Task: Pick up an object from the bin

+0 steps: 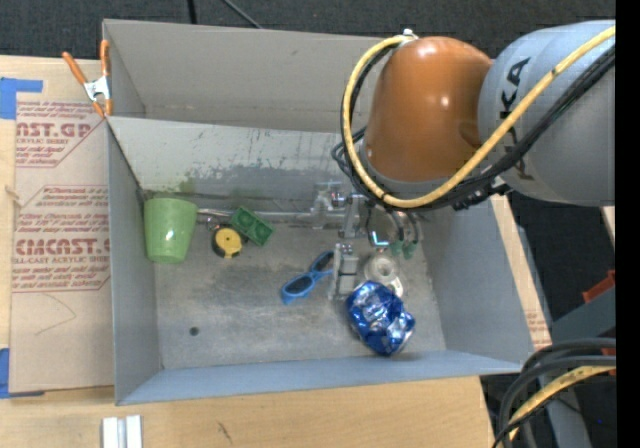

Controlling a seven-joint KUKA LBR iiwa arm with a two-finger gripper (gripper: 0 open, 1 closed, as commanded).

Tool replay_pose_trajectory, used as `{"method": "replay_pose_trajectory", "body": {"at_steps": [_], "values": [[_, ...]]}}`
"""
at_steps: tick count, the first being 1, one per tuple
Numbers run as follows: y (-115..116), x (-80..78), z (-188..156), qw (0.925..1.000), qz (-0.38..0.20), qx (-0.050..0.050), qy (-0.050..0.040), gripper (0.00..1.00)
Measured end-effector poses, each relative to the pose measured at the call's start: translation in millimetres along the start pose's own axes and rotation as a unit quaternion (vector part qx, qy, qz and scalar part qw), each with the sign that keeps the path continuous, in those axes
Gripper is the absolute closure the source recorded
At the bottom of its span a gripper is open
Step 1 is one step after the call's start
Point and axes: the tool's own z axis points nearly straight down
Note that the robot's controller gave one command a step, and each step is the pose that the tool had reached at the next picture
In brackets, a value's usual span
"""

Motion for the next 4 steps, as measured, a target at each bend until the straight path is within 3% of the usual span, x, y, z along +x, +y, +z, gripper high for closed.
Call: {"method": "replay_pose_trajectory", "body": {"at_steps": [1, 2, 3, 4], "values": [[-14.4, -24.8, 163.2, 0.9992, -0.039, 0.001, -0.0003, 0.0], [-13.8, -26.6, 158.9, 0.9992, -0.039, 0.0, -0.0035, 1.0], [-18.1, -40.7, 158.4, 0.9454, -0.326, 0.001, -0.0046, 1.0], [-21.7, 0.2, 54.1, 0.9454, -0.326, 0.002, -0.0069, 1.0]]}}
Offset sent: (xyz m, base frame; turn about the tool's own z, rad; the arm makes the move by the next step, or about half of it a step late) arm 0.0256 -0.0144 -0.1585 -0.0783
